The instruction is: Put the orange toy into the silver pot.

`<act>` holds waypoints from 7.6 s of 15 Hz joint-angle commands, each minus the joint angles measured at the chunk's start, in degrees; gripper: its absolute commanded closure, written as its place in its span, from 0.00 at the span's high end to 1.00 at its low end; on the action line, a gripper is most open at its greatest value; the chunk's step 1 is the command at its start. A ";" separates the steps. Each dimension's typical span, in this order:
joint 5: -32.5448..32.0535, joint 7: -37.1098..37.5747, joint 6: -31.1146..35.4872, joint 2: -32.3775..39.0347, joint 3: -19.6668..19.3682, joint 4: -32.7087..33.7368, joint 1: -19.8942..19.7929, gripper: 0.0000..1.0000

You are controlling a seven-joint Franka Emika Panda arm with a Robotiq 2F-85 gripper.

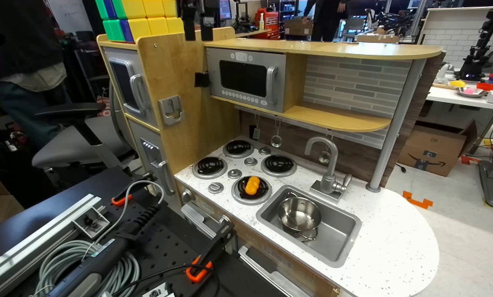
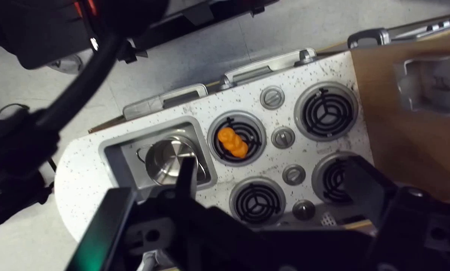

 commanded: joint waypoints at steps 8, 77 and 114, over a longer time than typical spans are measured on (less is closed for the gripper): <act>0.45 2.71 6.30 5.19 -3.23 2.66 1.79 1.00; 5.99 -25.89 43.17 57.46 -5.13 15.76 -1.26 1.00; 7.78 -26.40 53.07 54.30 0.80 17.78 -6.26 0.63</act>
